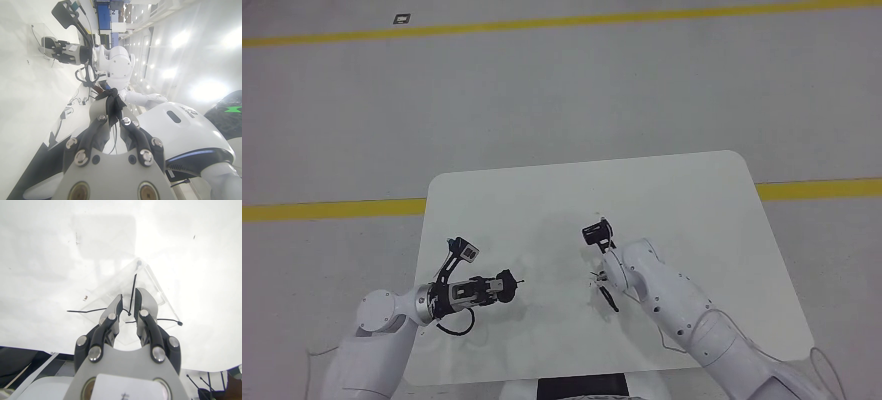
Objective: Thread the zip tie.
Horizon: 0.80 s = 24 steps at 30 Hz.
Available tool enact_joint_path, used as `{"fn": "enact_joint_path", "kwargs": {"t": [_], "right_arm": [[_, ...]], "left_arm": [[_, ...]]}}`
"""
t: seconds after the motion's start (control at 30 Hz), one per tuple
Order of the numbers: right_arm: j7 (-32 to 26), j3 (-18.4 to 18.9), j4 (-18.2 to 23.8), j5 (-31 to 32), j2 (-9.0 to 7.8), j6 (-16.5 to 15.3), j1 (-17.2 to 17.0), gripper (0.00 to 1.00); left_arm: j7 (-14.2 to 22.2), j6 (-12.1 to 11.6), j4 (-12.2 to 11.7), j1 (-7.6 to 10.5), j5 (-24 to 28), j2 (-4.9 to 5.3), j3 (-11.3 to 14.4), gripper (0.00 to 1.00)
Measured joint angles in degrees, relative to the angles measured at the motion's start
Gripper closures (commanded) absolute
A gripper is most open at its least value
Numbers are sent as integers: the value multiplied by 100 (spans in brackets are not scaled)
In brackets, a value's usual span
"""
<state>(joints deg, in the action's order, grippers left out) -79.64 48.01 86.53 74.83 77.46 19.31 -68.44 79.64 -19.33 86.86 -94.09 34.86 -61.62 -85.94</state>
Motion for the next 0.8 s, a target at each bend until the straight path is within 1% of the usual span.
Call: {"fn": "enact_joint_path", "kwargs": {"t": [0.03,0.07,0.23,0.4,0.6,0.8], "right_arm": [[0,-6,-22,-9,5,-2,13,91],[0,-10,-34,-14,9,-2,21,100],[0,-17,-31,18,15,7,45,100],[0,42,127,120,-7,18,-2,100],[0,214,527,190,-67,12,-152,100],[0,563,1108,12,-163,-94,-397,100]], "left_arm": [[0,0,0,0,0,0,0,100],[0,0,0,0,0,0,0,100],[0,0,0,0,0,0,0,100],[0,0,0,0,0,0,0,100],[0,0,0,0,0,0,0,100],[0,0,0,0,0,0,0,100]]}}
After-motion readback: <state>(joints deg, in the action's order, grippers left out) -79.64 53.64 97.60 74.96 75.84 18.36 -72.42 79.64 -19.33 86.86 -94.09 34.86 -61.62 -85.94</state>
